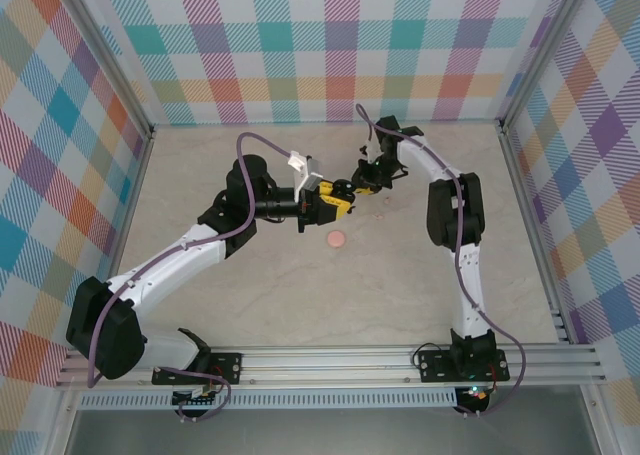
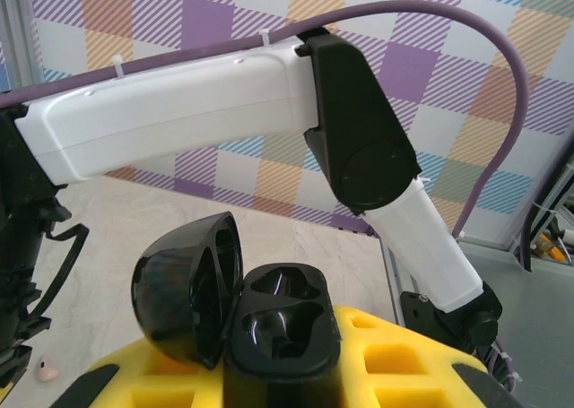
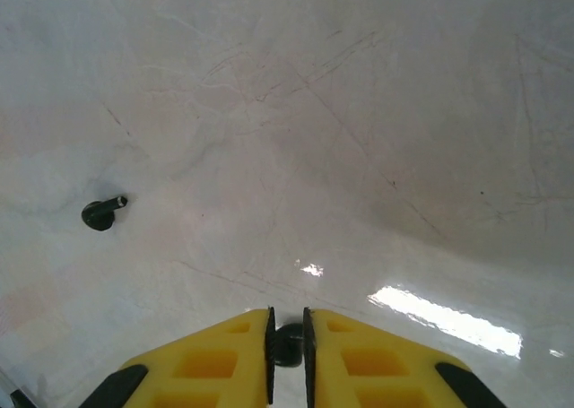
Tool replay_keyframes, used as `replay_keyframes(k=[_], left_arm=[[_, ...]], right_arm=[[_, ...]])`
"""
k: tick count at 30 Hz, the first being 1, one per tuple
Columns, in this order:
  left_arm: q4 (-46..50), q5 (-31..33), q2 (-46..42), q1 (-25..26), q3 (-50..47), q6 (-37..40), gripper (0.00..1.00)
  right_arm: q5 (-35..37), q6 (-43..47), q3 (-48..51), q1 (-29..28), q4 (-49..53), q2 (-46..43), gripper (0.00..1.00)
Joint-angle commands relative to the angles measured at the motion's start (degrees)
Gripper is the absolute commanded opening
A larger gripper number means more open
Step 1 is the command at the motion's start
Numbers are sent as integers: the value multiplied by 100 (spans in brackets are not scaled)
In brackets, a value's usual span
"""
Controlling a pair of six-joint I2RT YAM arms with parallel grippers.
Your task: Insert wireless bluetooth earbuds into charging case
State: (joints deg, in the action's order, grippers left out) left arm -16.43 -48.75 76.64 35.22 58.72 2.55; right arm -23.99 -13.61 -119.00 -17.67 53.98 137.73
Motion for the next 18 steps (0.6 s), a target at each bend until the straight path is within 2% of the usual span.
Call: replay_keyframes(k=[1,9,18], left_arm=[[17,-41,-141,28,-10,14,5],[34,-30,-140,29,-9,-3,6],[50,-21,-118,29,-4,-14,5]], right_arm=[[75,-193,-381,-136,310,234,18],[377,-212,-726,-241,567,569,14],[752,-83,-208,-246,572,339,12]])
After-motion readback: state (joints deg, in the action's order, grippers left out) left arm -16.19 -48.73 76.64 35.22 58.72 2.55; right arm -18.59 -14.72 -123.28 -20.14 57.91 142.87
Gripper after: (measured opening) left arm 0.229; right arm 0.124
